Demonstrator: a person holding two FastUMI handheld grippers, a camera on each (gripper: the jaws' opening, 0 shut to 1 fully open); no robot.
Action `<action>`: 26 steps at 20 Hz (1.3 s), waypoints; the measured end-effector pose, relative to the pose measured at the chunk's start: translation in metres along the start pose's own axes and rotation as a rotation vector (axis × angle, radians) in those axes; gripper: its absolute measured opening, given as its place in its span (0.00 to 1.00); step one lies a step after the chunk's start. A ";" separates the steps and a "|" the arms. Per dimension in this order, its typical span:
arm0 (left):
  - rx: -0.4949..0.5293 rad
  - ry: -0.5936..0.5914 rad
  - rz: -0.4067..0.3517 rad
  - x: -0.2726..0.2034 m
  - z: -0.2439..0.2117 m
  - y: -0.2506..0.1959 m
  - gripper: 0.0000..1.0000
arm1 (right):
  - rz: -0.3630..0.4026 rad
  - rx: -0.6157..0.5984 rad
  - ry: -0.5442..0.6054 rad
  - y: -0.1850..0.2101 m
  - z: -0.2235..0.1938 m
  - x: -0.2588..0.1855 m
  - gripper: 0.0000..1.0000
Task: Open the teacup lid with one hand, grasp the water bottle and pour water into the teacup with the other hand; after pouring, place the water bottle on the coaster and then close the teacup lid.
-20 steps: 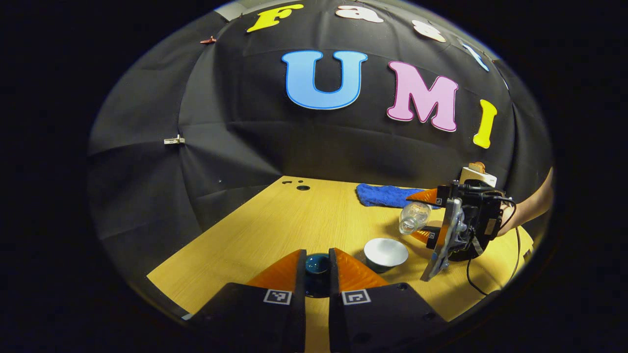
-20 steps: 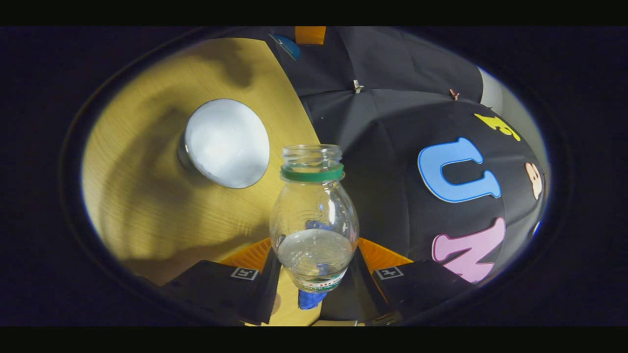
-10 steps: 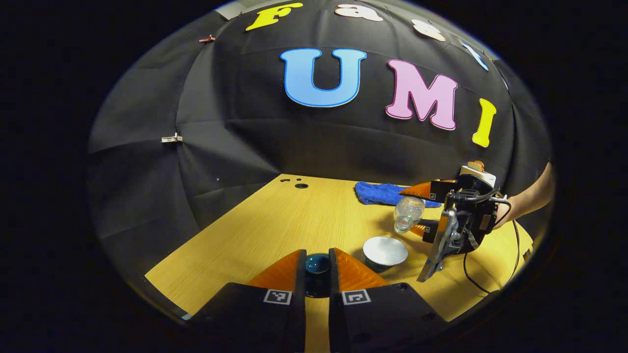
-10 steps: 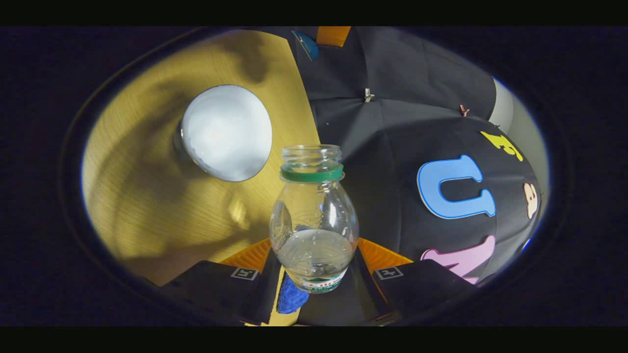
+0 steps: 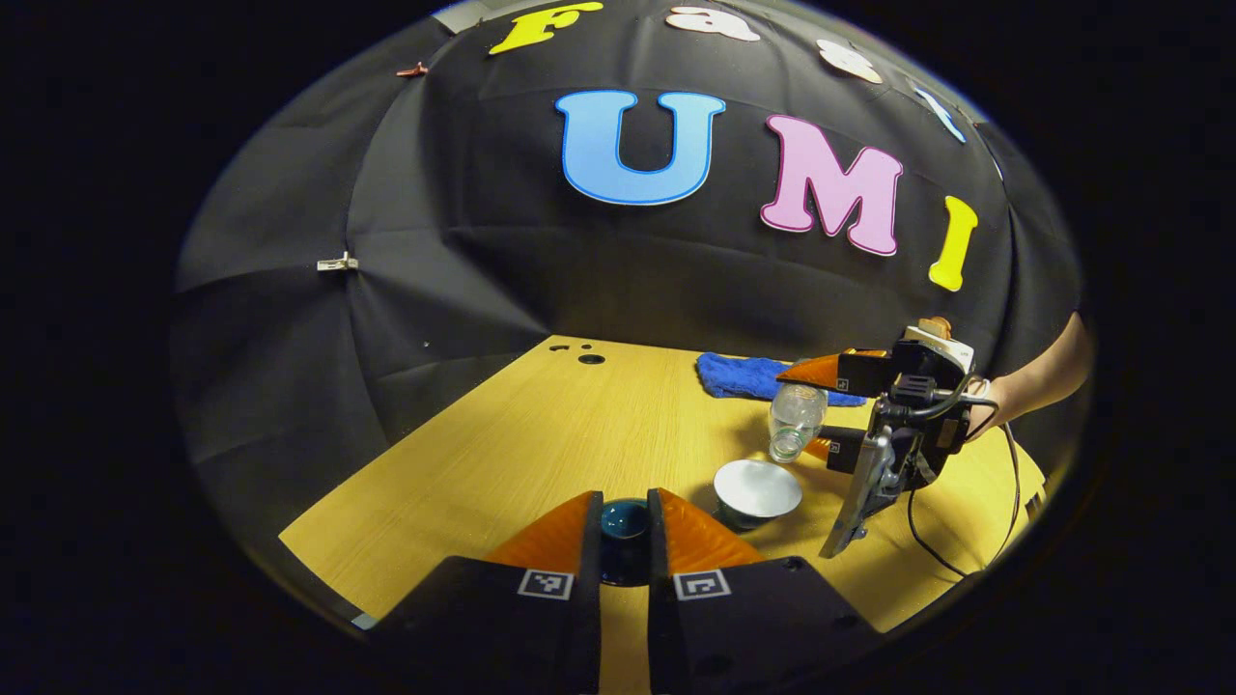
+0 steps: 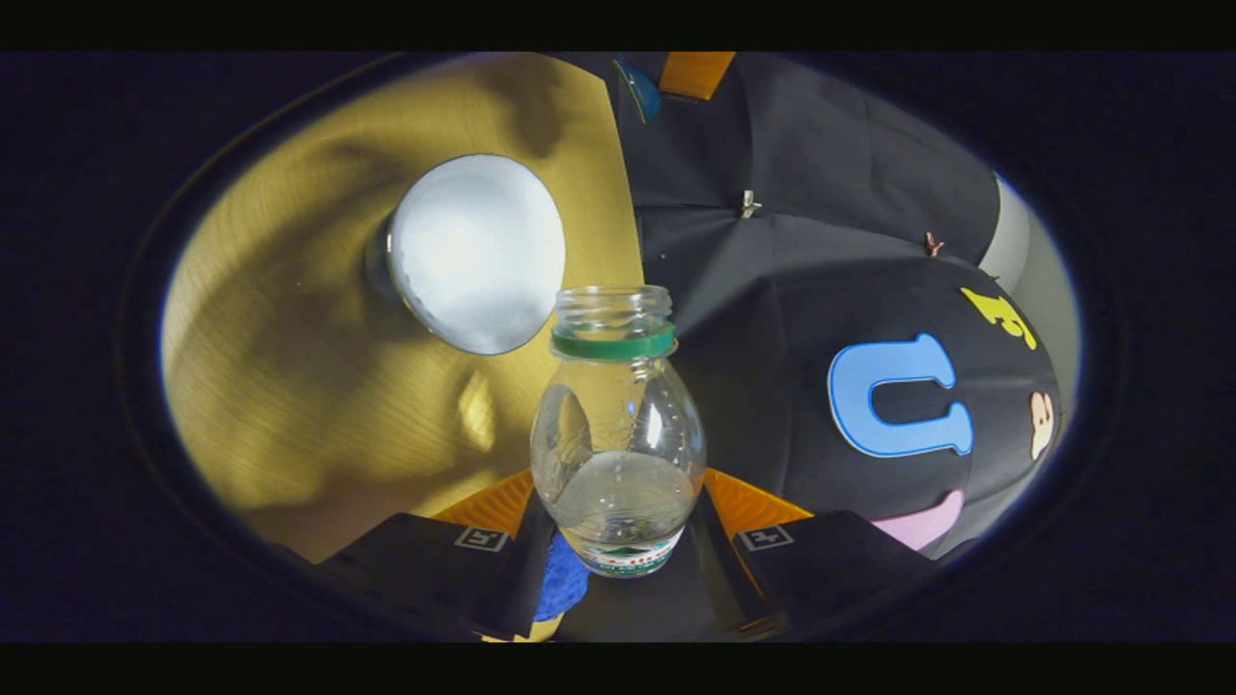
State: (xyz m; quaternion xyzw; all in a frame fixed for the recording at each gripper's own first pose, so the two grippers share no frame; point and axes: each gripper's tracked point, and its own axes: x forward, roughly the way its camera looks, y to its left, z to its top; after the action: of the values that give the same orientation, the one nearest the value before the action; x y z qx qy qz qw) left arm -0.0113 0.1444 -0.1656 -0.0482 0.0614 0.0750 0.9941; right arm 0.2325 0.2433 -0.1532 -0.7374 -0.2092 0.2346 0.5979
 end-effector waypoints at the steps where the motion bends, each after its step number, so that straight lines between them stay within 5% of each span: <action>1: 0.002 -0.002 -0.002 0.002 0.000 0.000 0.20 | 0.003 -0.005 -0.006 0.000 0.001 0.000 0.70; 6: 0.011 0.000 -0.001 0.004 0.000 0.004 0.27 | -0.015 -0.072 -0.027 -0.007 0.005 0.008 0.70; 10: 0.001 0.001 0.003 0.006 0.000 0.007 0.20 | -0.001 -0.095 -0.022 -0.001 0.001 0.006 0.71; 26: 0.015 0.007 0.000 0.003 0.000 0.006 0.24 | -0.011 -0.185 -0.052 -0.007 0.009 0.011 0.71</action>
State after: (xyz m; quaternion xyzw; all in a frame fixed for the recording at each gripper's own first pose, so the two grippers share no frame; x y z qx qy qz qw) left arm -0.0090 0.1505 -0.1669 -0.0410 0.0653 0.0746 0.9942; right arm 0.2359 0.2580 -0.1487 -0.7819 -0.2495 0.2299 0.5230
